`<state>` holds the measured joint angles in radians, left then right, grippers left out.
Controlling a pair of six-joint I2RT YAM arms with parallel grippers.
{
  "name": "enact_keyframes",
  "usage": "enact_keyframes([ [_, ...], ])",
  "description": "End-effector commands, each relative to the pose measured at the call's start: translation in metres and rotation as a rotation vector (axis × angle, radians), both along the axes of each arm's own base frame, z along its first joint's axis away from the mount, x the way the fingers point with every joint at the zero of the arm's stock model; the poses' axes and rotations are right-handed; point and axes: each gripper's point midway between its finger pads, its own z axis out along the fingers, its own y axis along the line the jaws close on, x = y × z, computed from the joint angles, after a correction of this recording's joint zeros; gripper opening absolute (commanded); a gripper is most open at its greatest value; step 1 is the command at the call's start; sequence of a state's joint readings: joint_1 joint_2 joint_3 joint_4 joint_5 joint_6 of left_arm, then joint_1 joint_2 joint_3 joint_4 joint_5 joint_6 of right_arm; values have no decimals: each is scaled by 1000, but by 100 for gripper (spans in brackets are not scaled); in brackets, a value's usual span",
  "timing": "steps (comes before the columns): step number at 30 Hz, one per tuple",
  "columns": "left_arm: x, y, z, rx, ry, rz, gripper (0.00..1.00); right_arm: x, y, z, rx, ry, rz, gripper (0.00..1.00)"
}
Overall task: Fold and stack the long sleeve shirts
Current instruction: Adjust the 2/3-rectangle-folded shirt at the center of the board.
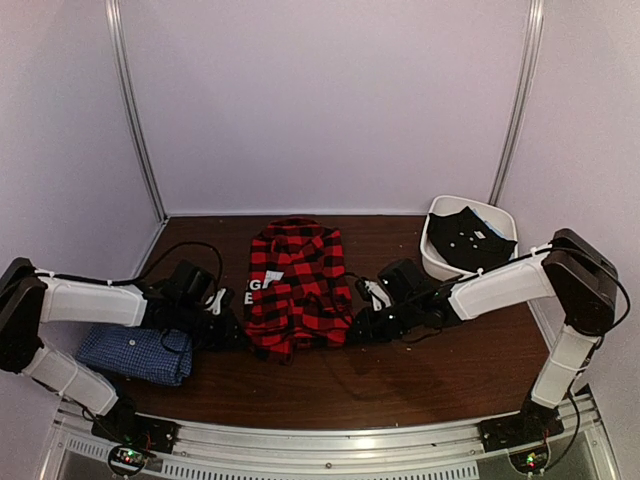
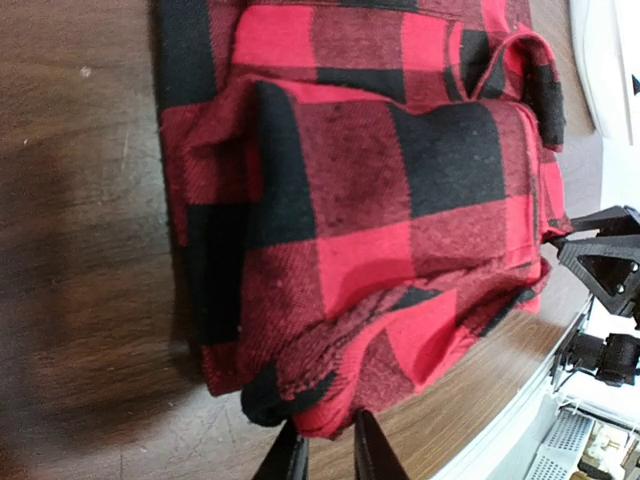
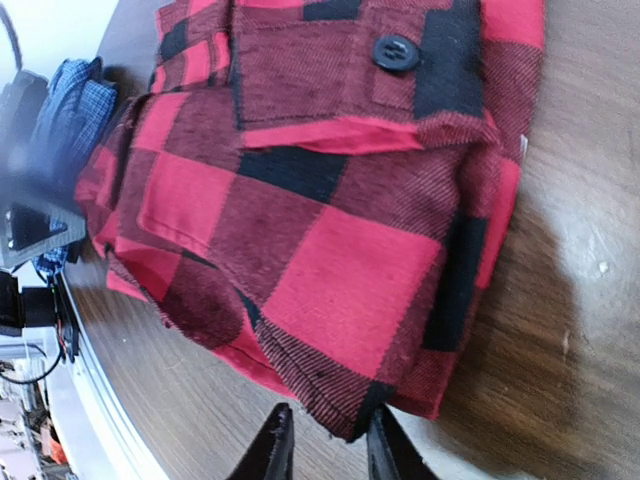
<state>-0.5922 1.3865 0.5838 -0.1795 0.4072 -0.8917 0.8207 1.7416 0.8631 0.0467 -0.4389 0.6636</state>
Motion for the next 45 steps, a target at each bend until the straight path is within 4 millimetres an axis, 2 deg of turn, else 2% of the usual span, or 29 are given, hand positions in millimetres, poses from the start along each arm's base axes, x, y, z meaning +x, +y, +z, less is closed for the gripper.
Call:
enact_keyframes([
  [1,12,-18,32,-87,-77,-23,13,6,10,12,19,-29,11,19],
  [6,20,-24,48,-120,-103,-24,9,13,15,19,9,-56,25,6],
  [13,44,-39,63,-134,-142,-32,7,33,22,28,-18,-96,28,0],
  [16,47,-42,61,-136,-138,-37,6,29,27,25,-13,-76,58,0],
  [21,44,-41,51,-135,-115,-33,6,18,18,17,-9,-60,55,0],
  [24,42,-41,48,-143,-106,-31,5,15,13,14,-23,-65,56,3],
  [27,41,-41,45,-141,-102,-32,5,10,11,13,-35,-60,84,16],
  [30,40,-40,44,-140,-97,-30,5,16,1,20,-58,-107,50,33],
  [32,40,-41,42,-140,-95,-30,5,24,-5,24,-78,-132,22,37],
  [38,40,-42,40,-142,-88,-31,4,48,-16,33,-108,-184,-40,37],
  [45,41,-44,39,-151,-84,-33,4,70,-7,19,-174,-215,-47,30],
])
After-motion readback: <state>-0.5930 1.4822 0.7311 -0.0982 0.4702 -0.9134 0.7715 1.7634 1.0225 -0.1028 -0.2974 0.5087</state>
